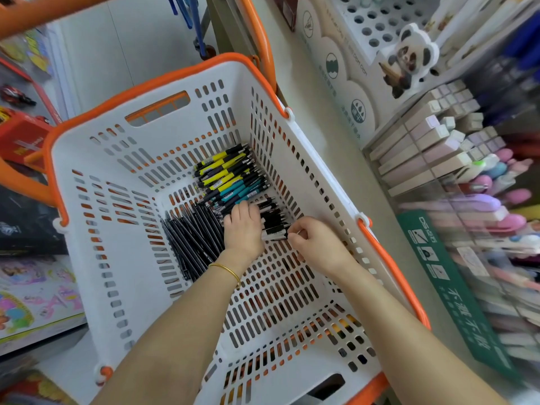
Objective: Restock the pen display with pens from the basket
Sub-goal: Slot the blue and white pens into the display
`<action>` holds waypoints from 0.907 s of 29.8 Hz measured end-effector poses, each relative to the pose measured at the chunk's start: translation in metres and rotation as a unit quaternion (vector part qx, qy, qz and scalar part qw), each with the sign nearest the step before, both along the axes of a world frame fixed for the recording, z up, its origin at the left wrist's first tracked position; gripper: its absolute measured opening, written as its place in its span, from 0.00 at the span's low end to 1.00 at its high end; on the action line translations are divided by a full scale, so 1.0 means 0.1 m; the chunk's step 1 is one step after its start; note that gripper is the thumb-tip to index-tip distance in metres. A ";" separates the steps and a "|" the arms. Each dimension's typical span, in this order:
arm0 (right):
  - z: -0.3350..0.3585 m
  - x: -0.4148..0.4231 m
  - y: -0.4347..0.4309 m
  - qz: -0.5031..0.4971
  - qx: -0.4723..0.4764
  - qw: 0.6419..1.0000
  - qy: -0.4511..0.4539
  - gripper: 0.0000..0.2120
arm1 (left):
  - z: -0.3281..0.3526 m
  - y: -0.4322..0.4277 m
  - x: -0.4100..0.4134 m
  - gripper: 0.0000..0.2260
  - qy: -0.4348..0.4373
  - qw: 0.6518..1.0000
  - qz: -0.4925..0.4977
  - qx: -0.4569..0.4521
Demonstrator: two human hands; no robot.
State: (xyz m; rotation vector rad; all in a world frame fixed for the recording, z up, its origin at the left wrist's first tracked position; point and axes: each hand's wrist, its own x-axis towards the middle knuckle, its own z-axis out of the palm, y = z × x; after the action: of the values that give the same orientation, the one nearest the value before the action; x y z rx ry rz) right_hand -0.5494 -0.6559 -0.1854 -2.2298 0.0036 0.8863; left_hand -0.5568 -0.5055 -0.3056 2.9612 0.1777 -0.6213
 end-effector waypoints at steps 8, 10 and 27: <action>-0.01 0.00 0.00 0.007 -0.007 1.000 -0.001 0.03 | 0.03 -0.02 0.13 0.35 0.032 0.999 -0.026 0.035; -0.01 0.00 0.00 0.006 -0.008 1.000 -0.002 0.03 | 0.02 -0.05 0.14 0.35 0.041 0.998 -0.017 0.039; -0.04 -0.02 0.00 0.010 -0.019 1.000 -0.012 0.04 | 0.06 -0.12 -0.11 0.17 0.008 0.998 -0.055 0.014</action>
State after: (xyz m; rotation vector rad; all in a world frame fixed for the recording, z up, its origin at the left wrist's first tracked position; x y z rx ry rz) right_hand -0.5509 -0.6557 -0.1890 -2.2785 -0.0139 0.8779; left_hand -0.5683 -0.5176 -0.2999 3.0106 0.0260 -0.6621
